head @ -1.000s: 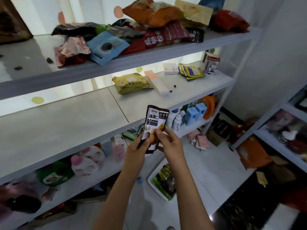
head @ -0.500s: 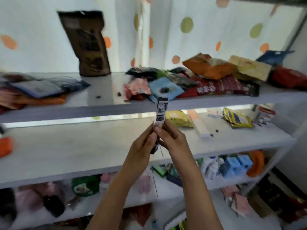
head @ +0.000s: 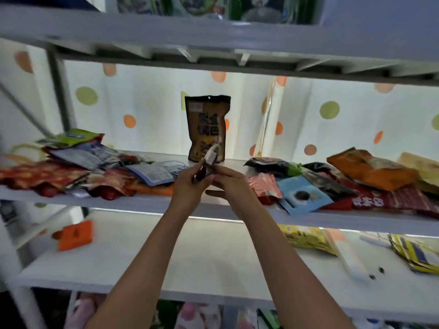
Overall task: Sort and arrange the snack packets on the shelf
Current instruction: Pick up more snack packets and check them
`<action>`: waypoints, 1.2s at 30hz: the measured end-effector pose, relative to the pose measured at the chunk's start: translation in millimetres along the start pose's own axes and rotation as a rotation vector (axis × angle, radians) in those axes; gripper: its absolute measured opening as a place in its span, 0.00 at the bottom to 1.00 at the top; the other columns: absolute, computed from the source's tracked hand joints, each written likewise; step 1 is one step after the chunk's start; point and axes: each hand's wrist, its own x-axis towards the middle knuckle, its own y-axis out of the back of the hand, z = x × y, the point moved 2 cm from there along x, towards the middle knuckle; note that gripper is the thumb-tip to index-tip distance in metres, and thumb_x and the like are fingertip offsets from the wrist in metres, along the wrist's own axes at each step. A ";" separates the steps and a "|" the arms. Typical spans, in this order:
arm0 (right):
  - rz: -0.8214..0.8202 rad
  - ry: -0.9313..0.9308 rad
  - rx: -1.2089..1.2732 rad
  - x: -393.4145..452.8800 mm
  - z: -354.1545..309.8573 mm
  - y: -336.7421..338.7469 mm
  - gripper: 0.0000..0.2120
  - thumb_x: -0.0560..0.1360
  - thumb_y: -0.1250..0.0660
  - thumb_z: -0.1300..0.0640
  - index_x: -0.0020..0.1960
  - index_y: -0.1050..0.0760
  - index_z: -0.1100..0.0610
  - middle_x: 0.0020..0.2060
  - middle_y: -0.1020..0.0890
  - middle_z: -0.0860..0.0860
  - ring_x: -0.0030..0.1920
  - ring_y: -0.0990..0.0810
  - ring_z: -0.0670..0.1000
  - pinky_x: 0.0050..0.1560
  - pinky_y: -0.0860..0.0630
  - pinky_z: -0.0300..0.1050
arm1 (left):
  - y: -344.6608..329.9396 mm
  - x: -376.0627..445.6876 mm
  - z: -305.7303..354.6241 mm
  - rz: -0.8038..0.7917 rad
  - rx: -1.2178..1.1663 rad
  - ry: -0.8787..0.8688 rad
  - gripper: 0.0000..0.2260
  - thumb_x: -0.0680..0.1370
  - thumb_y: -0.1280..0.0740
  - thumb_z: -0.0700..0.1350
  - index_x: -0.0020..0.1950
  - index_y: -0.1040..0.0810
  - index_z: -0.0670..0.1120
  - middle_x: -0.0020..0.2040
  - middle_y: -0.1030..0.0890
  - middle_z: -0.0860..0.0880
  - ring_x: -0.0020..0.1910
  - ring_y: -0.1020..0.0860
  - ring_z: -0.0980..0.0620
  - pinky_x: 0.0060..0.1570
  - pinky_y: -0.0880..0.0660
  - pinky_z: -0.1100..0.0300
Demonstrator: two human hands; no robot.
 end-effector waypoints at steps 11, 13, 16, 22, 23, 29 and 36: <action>0.150 0.028 -0.870 20.5 24.7 38.9 0.14 0.74 0.34 0.64 0.58 0.18 0.60 0.53 0.15 0.56 0.50 0.20 0.49 0.50 0.29 0.39 | -31.6 24.6 -81.0 -0.074 0.901 0.026 0.15 0.76 0.32 0.53 0.60 0.19 0.48 0.61 0.22 0.46 0.64 0.30 0.45 0.63 0.32 0.52; 0.177 0.060 -0.943 19.1 24.3 44.5 0.15 0.74 0.36 0.65 0.59 0.18 0.59 0.54 0.16 0.54 0.51 0.21 0.49 0.52 0.30 0.38 | -34.2 24.6 -80.0 -0.103 0.966 0.072 0.15 0.78 0.35 0.56 0.63 0.22 0.51 0.66 0.26 0.48 0.68 0.34 0.46 0.66 0.34 0.46; 0.152 0.047 -1.070 19.0 27.8 46.1 0.17 0.74 0.37 0.64 0.60 0.19 0.58 0.57 0.17 0.55 0.57 0.21 0.52 0.58 0.27 0.42 | -34.3 23.3 -72.6 -0.185 1.056 0.098 0.16 0.80 0.39 0.58 0.65 0.24 0.54 0.69 0.29 0.50 0.72 0.37 0.47 0.69 0.42 0.35; 0.255 0.136 -1.076 26.2 17.3 28.4 0.17 0.75 0.38 0.63 0.61 0.20 0.54 0.57 0.16 0.51 0.59 0.20 0.51 0.61 0.25 0.47 | -20.5 31.0 -60.0 -0.366 1.147 0.079 0.23 0.80 0.45 0.63 0.72 0.31 0.54 0.74 0.34 0.48 0.78 0.50 0.42 0.69 0.51 0.29; 0.252 0.143 -1.080 29.4 11.7 24.0 0.17 0.75 0.38 0.63 0.61 0.20 0.54 0.58 0.17 0.51 0.59 0.21 0.51 0.62 0.25 0.48 | -14.8 36.0 -56.7 -0.356 1.131 0.057 0.23 0.80 0.45 0.63 0.71 0.30 0.54 0.74 0.32 0.48 0.78 0.49 0.42 0.70 0.50 0.31; 0.265 0.216 -1.077 66.7 -24.6 4.6 0.17 0.77 0.38 0.61 0.64 0.22 0.54 0.61 0.19 0.51 0.62 0.22 0.51 0.65 0.28 0.46 | 27.8 82.7 -38.5 -0.215 0.894 -0.080 0.20 0.80 0.41 0.52 0.71 0.30 0.48 0.71 0.28 0.47 0.76 0.43 0.45 0.72 0.42 0.43; 0.329 0.265 -1.110 125.5 -42.6 -8.8 0.18 0.77 0.38 0.59 0.66 0.24 0.53 0.62 0.20 0.49 0.61 0.23 0.51 0.62 0.27 0.46 | 72.2 151.4 -34.9 -0.198 0.777 -0.144 0.17 0.77 0.36 0.48 0.65 0.24 0.46 0.61 0.22 0.42 0.62 0.26 0.44 0.59 0.27 0.51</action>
